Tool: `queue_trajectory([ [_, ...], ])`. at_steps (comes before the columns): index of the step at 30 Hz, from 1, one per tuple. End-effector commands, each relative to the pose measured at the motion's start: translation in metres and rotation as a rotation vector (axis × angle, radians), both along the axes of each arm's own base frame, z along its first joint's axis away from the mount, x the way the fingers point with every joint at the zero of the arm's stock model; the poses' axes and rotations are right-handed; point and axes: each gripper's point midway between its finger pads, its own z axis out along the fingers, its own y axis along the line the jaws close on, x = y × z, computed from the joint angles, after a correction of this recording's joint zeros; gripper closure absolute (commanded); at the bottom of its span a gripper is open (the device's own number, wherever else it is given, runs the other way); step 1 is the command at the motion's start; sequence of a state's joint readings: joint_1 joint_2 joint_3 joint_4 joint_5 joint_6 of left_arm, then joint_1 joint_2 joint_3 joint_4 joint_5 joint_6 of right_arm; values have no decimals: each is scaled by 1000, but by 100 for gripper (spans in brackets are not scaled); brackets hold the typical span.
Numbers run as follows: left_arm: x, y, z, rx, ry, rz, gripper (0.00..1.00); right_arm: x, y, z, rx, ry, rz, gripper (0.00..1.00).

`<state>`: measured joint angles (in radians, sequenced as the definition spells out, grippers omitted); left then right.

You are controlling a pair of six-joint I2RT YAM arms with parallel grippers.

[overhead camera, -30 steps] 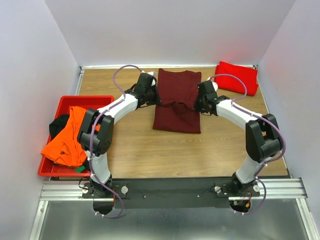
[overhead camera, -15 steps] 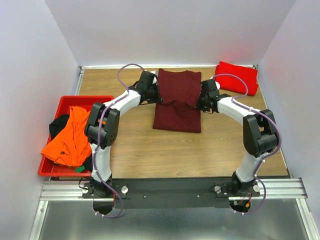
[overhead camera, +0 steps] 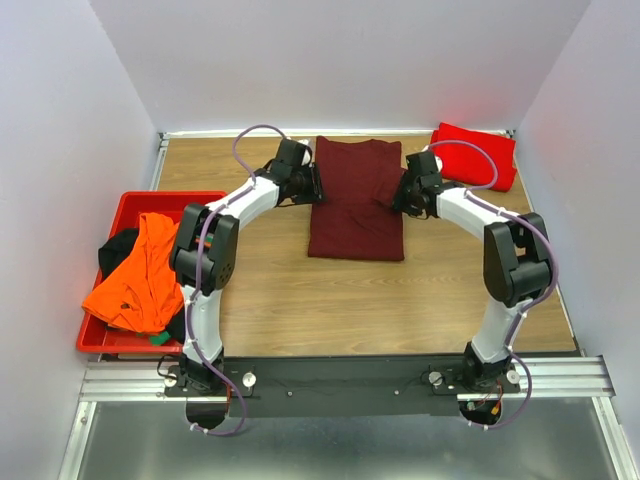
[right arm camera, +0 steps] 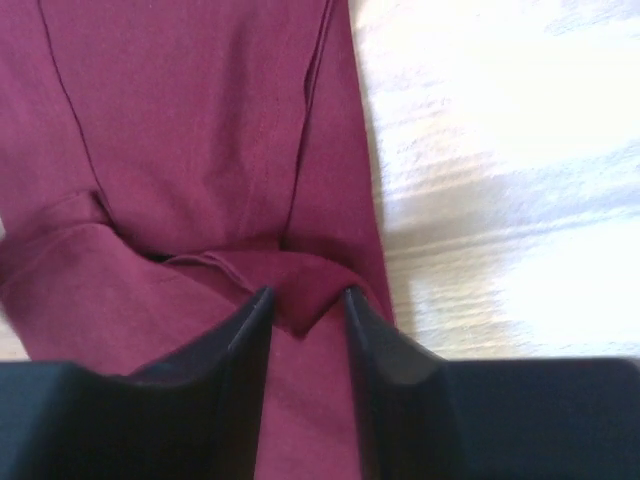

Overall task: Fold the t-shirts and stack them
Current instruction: Fold the tshirt

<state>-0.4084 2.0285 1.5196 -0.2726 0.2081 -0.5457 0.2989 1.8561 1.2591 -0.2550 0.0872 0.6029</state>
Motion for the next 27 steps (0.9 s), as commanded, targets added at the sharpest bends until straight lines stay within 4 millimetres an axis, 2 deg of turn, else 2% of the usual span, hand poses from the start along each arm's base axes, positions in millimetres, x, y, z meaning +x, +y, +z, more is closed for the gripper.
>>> queue_trajectory([
  [1,17,8,45,-26,-101,4,53,15,-3,28,5,-78,7,40],
  [2,17,11,49,-19,-110,9,53,14,-4,32,-7,-88,14,35],
  [3,17,13,53,-12,-118,15,53,15,-5,44,-6,-116,16,32],
  [6,11,19,58,1,-119,33,53,6,-3,54,9,-126,40,32],
  [7,6,19,53,-4,-108,31,57,3,0,59,22,-134,51,32],
  [9,-1,15,51,-21,-99,30,65,-3,8,58,46,-123,80,35],
  [10,-6,9,44,-22,-86,15,73,-6,18,55,46,-115,103,36],
  [11,-6,5,42,-24,-81,9,78,-6,24,52,44,-110,123,39],
  [12,-6,1,41,-30,-76,-1,88,-5,37,54,46,-116,150,44],
  [13,-7,-4,32,-30,-57,-13,92,-4,43,43,36,-95,166,52],
  [15,-2,-11,33,-40,-59,-23,99,0,58,40,38,-92,200,55],
  [16,0,-13,32,-39,-57,-22,100,3,60,37,36,-92,206,57],
  [17,2,-15,25,-35,-46,-27,100,5,63,23,25,-65,212,61],
  [19,7,-20,25,-38,-47,-34,100,9,73,21,45,-60,252,65],
  [20,8,-21,15,-32,-26,-37,100,11,74,19,43,-57,257,65],
  [21,9,-24,13,-37,-21,-44,100,13,75,9,32,-42,261,65],
  [25,15,-31,3,-39,-2,-56,100,23,76,-2,12,-33,258,66],
  [27,18,-30,-11,-16,21,-52,100,28,74,-7,-5,-30,251,66],
])
